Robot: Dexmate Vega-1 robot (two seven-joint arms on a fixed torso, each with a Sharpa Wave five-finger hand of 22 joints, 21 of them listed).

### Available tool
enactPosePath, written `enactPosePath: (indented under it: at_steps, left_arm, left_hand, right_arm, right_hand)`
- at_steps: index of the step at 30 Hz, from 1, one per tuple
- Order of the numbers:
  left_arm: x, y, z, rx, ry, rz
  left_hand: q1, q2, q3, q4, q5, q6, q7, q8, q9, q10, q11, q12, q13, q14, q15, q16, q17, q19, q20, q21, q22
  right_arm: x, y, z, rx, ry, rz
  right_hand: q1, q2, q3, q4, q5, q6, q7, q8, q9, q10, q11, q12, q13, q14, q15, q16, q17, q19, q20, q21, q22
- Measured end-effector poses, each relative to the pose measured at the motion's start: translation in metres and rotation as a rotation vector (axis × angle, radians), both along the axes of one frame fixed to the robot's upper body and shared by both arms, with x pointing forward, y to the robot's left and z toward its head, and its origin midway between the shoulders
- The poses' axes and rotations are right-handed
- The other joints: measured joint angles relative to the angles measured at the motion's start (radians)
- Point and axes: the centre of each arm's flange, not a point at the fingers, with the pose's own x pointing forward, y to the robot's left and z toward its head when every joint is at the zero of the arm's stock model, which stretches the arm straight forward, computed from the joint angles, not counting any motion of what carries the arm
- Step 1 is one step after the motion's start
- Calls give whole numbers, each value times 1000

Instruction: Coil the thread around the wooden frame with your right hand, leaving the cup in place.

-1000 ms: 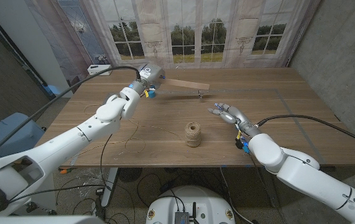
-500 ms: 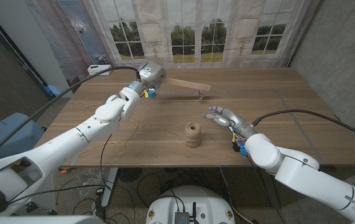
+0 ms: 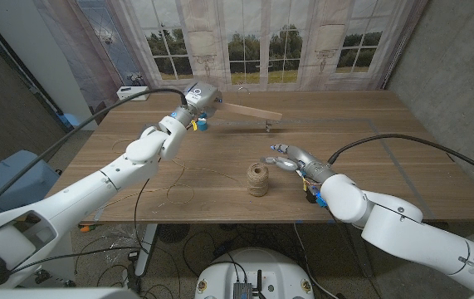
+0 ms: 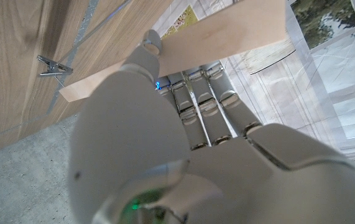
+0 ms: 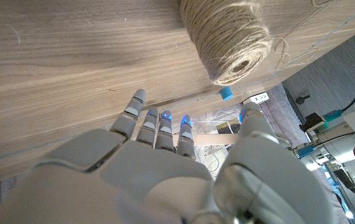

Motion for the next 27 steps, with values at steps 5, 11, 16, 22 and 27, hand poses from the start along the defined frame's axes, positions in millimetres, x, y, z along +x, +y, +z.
enactPosePath:
  at_steps: [5, 11, 16, 22, 27]
  left_arm:
    - [-1, -1, 0, 3, -3, -3]
    - [-1, -2, 1, 7, -8, -8]
    - [-2, -3, 1, 9, -13, -12]
    - [-4, -4, 3, 11, -21, -19]
    - [-5, -3, 3, 10, -24, -20]
  left_hand:
    - [0, 0, 0, 0, 0, 2, 2, 0, 0, 4, 4, 0, 5, 3, -3, 0, 3, -7, 0, 8, 0]
    - [0, 0, 0, 0, -2, 2, 2, -1, 0, 5, 2, -7, 11, 5, -6, -1, 7, -7, 0, 16, -5]
    - [0, 0, 0, 0, 2, 2, 2, -2, 0, 5, 2, -7, 14, 10, -11, -4, 9, -9, -2, 23, -5]
    - [0, 0, 0, 0, 4, 27, -24, -5, 8, 6, 2, -7, 20, 58, -63, -4, 10, -9, -2, 36, -9]
    - [0, 0, 0, 0, 4, 32, -29, -6, 6, 6, 2, -14, 24, 62, -70, -4, 11, -14, 4, 40, -12]
  right_arm:
    - [-3, 4, 0, -37, 24, -7]
    - [-10, 14, 2, -83, 38, 1]
    - [-15, 21, 3, -130, 61, -8]
    - [-20, 32, 4, -181, 89, -18]
    - [-21, 38, 2, -229, 115, -50]
  right_hand:
    - [-2, -14, -6, 6, 0, -24, -9, 0, 0, -25, -11, -4, 0, 0, 0, 0, 0, 15, 22, 0, 0]
    - [5, -32, -16, 9, 0, -57, -43, 0, 0, -61, -32, -8, 0, -11, -3, -9, 0, 17, 41, 0, 0]
    - [17, -46, -22, 6, 4, -74, -78, 0, 0, -83, -54, -8, 0, -22, -3, -9, 0, 26, 59, 0, 0]
    - [47, -76, -26, 2, 17, -122, -135, -1, 0, -124, -73, -8, 5, -31, -13, -9, 0, 32, 86, 0, 0]
    - [91, -85, -22, -1, 27, -181, -166, -4, 0, -160, -88, -8, 5, -39, -21, -9, 0, 37, 95, 0, 0]
